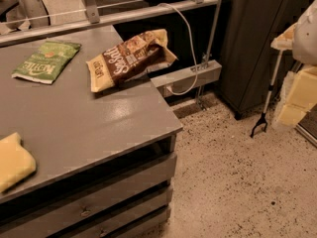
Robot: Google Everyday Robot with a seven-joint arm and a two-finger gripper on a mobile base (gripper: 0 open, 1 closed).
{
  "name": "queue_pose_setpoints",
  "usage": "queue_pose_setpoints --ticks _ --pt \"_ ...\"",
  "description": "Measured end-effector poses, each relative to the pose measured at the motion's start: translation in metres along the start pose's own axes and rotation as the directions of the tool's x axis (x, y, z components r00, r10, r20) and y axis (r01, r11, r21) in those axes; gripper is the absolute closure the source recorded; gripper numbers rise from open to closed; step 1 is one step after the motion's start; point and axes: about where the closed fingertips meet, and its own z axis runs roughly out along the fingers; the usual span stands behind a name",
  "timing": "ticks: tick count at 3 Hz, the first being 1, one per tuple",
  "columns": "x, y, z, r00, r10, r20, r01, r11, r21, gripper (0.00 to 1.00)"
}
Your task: Move brown chip bag near sponge
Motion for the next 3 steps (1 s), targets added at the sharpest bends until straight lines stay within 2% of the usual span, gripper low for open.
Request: queue_pose_setpoints --ticks 1,2,3 --pt "0.000 0.000 0.000 1.000 0.000 0.000 0.000 1.0000 0.000 0.00" --pt "-0.011 -0.008 0.007 0.999 -0.020 0.032 0.020 0.9997 0.011 0.00" --pt "-0.048 -0.038 0.041 0.988 -0.102 0.113 0.099 0.9947 0.027 0.00"
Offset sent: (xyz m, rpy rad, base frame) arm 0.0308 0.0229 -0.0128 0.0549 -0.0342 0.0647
